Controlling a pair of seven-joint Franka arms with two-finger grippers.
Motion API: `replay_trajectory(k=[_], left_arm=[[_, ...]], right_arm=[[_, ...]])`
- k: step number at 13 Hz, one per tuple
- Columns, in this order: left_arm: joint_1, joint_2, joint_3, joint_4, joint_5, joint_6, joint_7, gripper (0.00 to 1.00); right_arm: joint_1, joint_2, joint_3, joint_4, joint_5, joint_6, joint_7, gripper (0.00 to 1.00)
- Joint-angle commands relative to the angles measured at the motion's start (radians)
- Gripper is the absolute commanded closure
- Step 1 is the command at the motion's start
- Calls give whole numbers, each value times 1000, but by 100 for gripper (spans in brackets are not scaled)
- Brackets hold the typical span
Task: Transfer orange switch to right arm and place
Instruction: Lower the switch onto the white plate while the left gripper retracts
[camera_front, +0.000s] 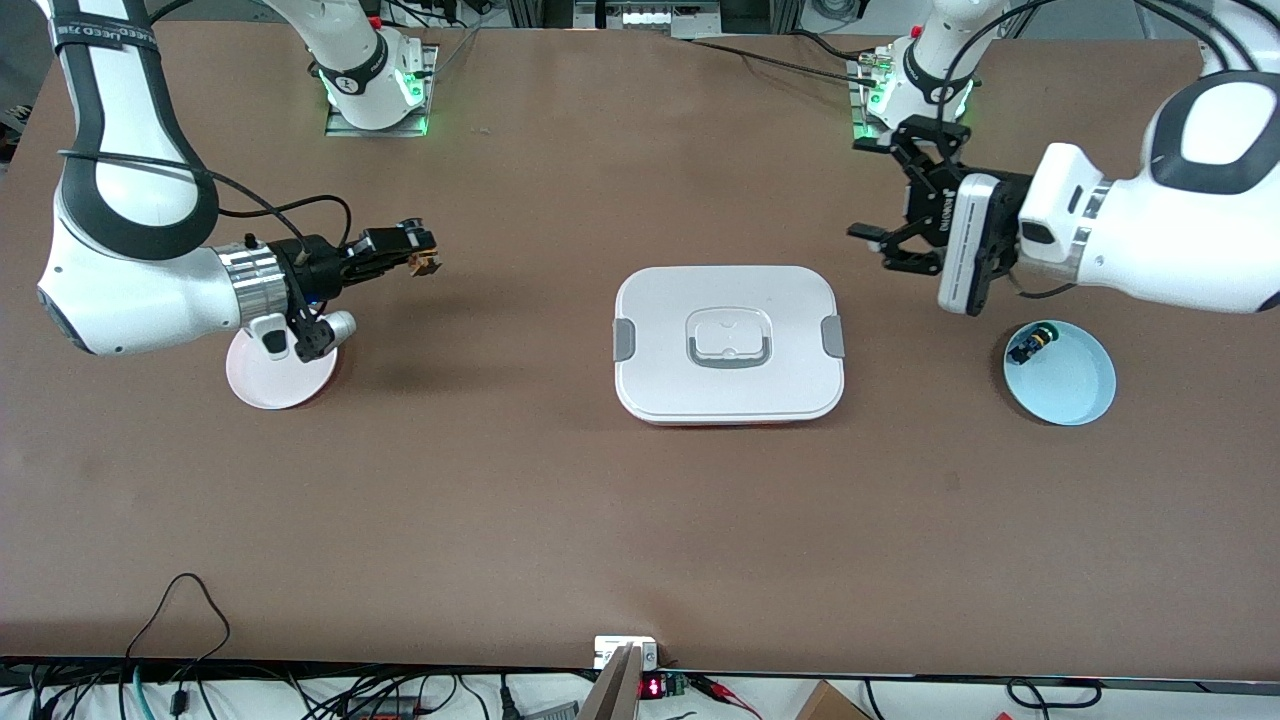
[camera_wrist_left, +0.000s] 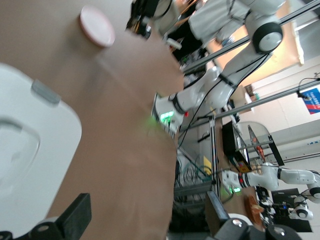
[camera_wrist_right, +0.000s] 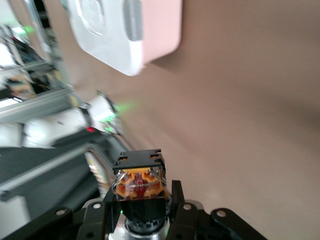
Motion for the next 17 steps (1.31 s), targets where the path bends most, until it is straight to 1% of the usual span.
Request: replay_trajectory(k=[1, 2, 4, 6, 7, 8, 10, 11, 12, 13, 14, 15, 17], left_arm=[[5, -16, -3, 82, 156, -120, -204, 0], [5, -14, -3, 102, 263, -151, -267, 0], [-1, -14, -3, 141, 432, -202, -349, 0], [-13, -19, -21, 164, 631, -258, -391, 0], [-24, -20, -23, 177, 686, -280, -392, 0], [-30, -24, -23, 190, 733, -298, -400, 0], [-47, -43, -14, 226, 837, -311, -415, 0], [-73, -97, 0, 222, 865, -303, -417, 0], [-156, -134, 128, 228, 876, -303, -420, 0], [-265, -205, 304, 225, 870, -299, -417, 0], [-385, -244, 457, 219, 872, -280, -417, 0], [-478, -267, 589, 219, 864, -273, -417, 0], [-591, -297, 786, 216, 797, -242, -431, 0]], right_arm=[[-4, -20, 7, 10, -140, 16, -144, 95], [-4, -20, 7, 10, -203, 42, -211, 98], [-2, -20, 7, 10, -333, 100, -358, 99], [-2, -20, 7, 9, -462, 177, -501, 99], [-1, -20, 8, 7, -542, 212, -593, 99], [1, -20, 8, 3, -597, 242, -659, 99], [-2, -20, 8, -14, -648, 291, -718, 99], [-2, -16, 8, -20, -688, 315, -751, 99], [-4, -9, 7, -20, -713, 344, -794, 99], [-5, -6, 7, -32, -730, 378, -824, 99], [-13, -8, 7, -61, -759, 419, -847, 99], [-22, -9, 7, -87, -768, 459, -860, 99], [-38, -6, 7, -129, -770, 530, -868, 99]])
